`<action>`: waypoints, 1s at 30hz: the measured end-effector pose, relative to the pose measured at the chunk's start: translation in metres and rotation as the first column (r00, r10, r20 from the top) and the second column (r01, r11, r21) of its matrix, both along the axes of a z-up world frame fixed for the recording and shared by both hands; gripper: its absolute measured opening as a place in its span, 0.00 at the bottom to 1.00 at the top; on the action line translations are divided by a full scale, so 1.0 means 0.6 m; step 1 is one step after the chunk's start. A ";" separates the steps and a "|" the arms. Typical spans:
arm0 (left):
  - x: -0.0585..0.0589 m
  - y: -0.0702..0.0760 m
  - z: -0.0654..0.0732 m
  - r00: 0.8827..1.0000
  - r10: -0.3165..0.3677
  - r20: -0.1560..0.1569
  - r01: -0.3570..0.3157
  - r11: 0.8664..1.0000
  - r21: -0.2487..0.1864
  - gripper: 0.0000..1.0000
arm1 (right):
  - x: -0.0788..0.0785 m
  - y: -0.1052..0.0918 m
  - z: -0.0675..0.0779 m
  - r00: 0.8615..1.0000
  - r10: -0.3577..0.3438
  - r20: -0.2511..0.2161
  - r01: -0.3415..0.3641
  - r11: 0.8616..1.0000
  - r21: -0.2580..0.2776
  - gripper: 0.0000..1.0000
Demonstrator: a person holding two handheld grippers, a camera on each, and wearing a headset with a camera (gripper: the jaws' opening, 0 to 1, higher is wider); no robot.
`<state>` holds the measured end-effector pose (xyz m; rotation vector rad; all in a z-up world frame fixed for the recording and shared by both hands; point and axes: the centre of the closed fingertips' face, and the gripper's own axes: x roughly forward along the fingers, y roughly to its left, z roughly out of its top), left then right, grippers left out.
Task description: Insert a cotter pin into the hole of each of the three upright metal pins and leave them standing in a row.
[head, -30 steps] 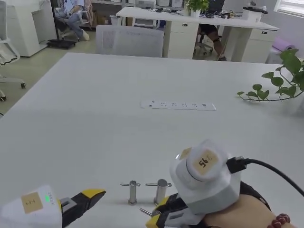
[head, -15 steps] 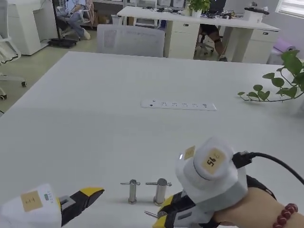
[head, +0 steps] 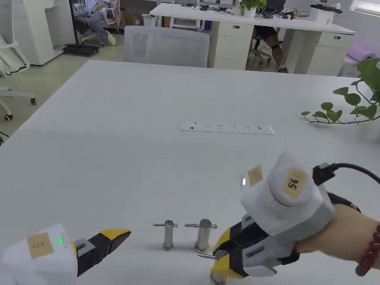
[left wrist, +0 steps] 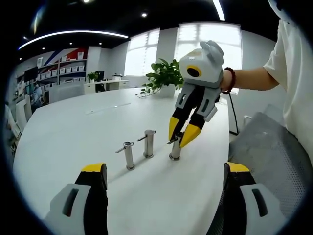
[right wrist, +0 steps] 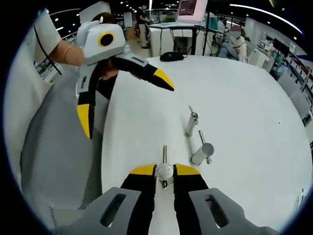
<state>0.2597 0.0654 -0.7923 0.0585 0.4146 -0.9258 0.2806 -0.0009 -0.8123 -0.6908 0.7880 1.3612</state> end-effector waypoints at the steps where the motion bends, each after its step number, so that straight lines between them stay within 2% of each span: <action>1: 0.000 0.000 -0.001 1.000 0.000 -0.001 0.000 1.000 0.001 0.99 | 0.001 -0.002 0.001 1.000 0.028 0.008 -0.028 1.000 -0.005 0.13; 5: 0.001 0.002 -0.002 1.000 0.005 -0.007 -0.005 1.000 0.002 0.99 | 0.011 -0.012 0.004 0.997 0.071 0.021 -0.071 0.997 -0.031 0.13; 10: 0.002 0.004 -0.002 1.000 0.012 -0.008 -0.012 1.000 -0.001 0.99 | 0.024 -0.021 0.007 0.995 0.097 0.026 -0.096 0.995 -0.039 0.13; 22: 0.005 0.010 -0.004 1.000 0.026 -0.015 -0.026 1.000 -0.002 0.99 | 0.052 -0.042 -0.004 0.995 0.095 0.016 -0.093 0.993 -0.066 0.14; 30: 0.003 0.009 -0.007 0.999 0.028 -0.027 -0.028 1.000 -0.007 0.99 | 0.072 -0.057 -0.009 0.995 0.095 0.024 -0.093 0.993 -0.079 0.14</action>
